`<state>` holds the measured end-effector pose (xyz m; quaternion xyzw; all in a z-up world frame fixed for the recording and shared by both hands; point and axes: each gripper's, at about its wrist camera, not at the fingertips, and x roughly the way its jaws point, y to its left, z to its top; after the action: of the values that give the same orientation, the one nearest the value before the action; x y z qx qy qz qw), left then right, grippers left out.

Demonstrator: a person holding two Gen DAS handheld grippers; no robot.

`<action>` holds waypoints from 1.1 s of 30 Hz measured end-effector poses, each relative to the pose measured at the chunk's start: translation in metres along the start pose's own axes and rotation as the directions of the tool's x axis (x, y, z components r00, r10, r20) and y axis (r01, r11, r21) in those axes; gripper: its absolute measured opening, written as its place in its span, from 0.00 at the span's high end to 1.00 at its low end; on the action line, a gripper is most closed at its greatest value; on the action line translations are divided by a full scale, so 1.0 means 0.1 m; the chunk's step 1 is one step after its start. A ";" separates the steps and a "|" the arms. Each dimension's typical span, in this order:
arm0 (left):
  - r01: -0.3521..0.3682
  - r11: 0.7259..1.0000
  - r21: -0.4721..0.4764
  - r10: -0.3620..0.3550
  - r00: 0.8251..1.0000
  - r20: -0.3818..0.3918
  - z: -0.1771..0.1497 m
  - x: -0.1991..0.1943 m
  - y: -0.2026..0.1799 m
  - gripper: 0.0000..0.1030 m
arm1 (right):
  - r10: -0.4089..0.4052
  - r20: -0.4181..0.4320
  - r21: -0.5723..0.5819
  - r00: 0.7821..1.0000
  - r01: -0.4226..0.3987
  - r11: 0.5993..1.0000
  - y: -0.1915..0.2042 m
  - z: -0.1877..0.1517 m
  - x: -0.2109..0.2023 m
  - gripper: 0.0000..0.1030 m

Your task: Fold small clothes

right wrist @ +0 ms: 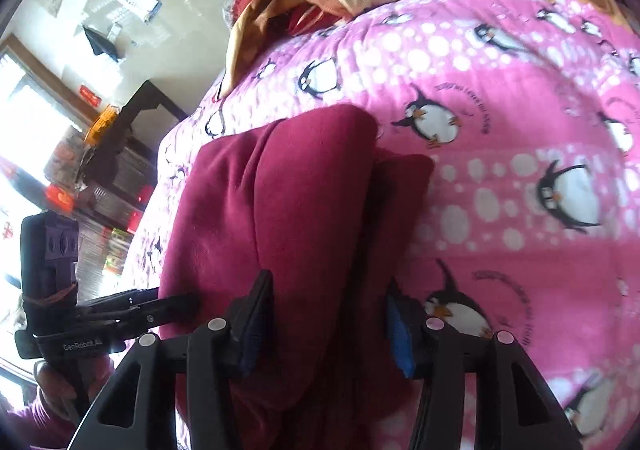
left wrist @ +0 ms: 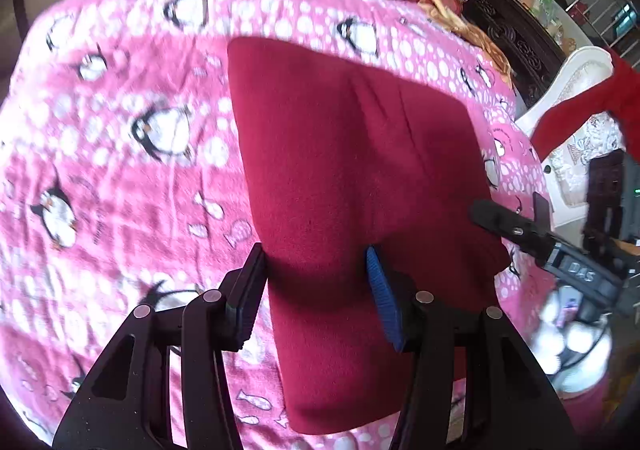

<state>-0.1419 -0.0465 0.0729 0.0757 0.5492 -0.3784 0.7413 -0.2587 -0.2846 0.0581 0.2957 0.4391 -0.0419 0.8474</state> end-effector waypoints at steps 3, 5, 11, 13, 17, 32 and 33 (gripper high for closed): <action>-0.064 0.997 0.035 0.062 0.996 0.058 -0.02 -0.08 -0.07 0.42 | -0.056 0.051 -0.110 0.997 0.061 0.992 0.18 0.00 -0.29 0.52; -0.081 0.996 0.037 0.078 0.994 0.082 -0.06 -0.12 -0.09 0.41 | -0.057 0.070 -0.199 0.996 0.070 0.978 0.37 -0.02 -0.41 0.52; -0.148 0.988 0.038 0.142 0.981 0.130 -0.06 -0.03 -0.18 0.41 | -0.070 0.040 -0.391 0.997 0.080 0.917 0.75 -0.34 -0.22 0.57; -0.162 0.986 0.035 0.156 0.978 0.141 -0.08 -0.06 -0.19 0.41 | -0.132 0.020 -0.388 0.991 0.129 0.912 0.66 -0.42 -0.06 0.57; -0.207 0.977 0.042 0.197 0.966 0.169 -0.13 -0.15 -0.23 0.41 | -0.163 0.020 -0.364 0.986 0.159 0.918 0.51 -0.53 0.06 0.57; -0.253 0.967 0.025 0.236 0.929 0.284 -0.28 -0.59 -0.31 0.41 | -0.170 0.238 -0.290 0.956 0.237 0.927 0.93 -0.50 -0.63 0.42; -0.253 0.967 0.024 0.235 0.928 0.289 -0.29 -0.61 -0.31 0.41 | -0.175 0.246 -0.282 0.953 0.243 0.928 0.96 -0.51 -0.65 0.35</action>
<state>-0.1904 -0.0234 0.1243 0.1108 0.4116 -0.3068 0.8510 -0.3036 -0.1906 0.1306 0.1045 0.3745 -0.0952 0.9164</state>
